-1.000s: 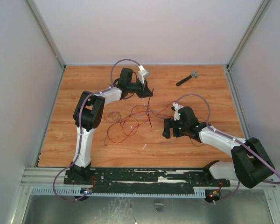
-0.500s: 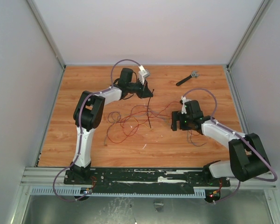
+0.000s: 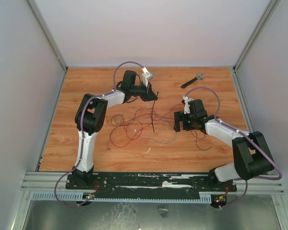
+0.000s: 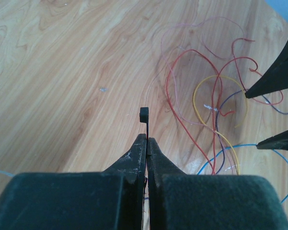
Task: Zip-tie the wires
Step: Tie the cable at the center of the board.
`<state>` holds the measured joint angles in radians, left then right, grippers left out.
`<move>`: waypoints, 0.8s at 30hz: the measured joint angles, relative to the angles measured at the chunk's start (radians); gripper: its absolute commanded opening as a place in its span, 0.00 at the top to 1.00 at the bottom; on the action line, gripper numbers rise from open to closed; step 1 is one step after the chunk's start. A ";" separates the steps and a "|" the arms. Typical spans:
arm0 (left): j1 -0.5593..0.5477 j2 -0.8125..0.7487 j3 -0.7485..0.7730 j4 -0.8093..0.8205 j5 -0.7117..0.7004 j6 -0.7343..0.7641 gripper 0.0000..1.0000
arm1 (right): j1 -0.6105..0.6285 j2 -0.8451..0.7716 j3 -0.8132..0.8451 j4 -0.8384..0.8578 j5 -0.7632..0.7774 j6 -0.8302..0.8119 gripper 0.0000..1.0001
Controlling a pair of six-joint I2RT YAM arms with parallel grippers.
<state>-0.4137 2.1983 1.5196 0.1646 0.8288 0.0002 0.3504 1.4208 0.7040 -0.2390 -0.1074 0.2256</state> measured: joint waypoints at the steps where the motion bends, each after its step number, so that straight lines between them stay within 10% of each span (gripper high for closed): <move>1: 0.000 -0.001 -0.002 0.004 0.000 -0.005 1.00 | 0.000 0.000 0.000 -0.004 -0.005 -0.003 0.11; 14: 0.000 -0.003 -0.013 0.014 0.000 -0.027 1.00 | 0.016 -0.246 -0.008 0.064 -0.254 -0.026 0.15; 24: 0.000 -0.003 -0.013 0.014 -0.001 -0.039 1.00 | 0.206 -0.136 -0.022 0.169 -0.404 0.027 0.14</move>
<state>-0.4141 2.1956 1.5066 0.1787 0.8280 -0.0387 0.5568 1.2850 0.6819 -0.0696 -0.5110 0.2523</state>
